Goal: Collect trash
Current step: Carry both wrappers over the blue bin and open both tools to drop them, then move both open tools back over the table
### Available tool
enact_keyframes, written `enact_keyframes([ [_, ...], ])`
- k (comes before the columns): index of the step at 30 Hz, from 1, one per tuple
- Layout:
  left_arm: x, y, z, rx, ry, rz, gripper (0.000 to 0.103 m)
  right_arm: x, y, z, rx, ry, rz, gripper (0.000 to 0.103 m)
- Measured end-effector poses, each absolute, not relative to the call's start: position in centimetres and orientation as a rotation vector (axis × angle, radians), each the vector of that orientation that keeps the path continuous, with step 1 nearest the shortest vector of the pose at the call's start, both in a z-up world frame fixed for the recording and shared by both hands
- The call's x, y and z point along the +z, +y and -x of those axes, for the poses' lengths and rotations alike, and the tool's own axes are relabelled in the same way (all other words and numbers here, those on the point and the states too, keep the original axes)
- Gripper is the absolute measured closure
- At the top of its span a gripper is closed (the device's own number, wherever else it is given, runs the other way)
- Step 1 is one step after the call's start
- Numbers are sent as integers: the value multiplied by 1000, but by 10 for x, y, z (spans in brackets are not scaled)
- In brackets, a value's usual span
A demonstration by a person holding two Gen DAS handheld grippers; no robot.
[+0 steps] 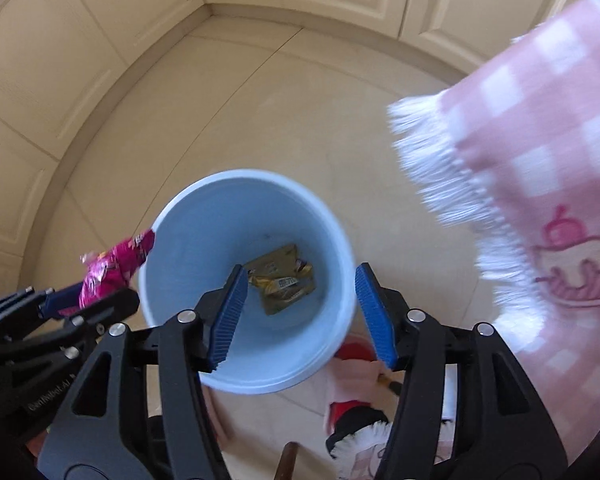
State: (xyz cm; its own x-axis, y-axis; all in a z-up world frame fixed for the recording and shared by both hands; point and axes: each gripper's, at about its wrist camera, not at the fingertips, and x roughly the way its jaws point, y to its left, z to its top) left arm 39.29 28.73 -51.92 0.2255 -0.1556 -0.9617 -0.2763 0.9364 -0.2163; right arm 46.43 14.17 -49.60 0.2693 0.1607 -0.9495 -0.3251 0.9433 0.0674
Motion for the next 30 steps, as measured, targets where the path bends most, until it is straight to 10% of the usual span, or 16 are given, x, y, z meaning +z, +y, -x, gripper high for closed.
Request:
enact_keyframes([
  [17,-480,293,-374,119,1291,332,48,-458,141,-433,334,1166,202,44],
  [30,-293,275,-291,164,914,312,48,-253,114,-339,400,760,189,43],
])
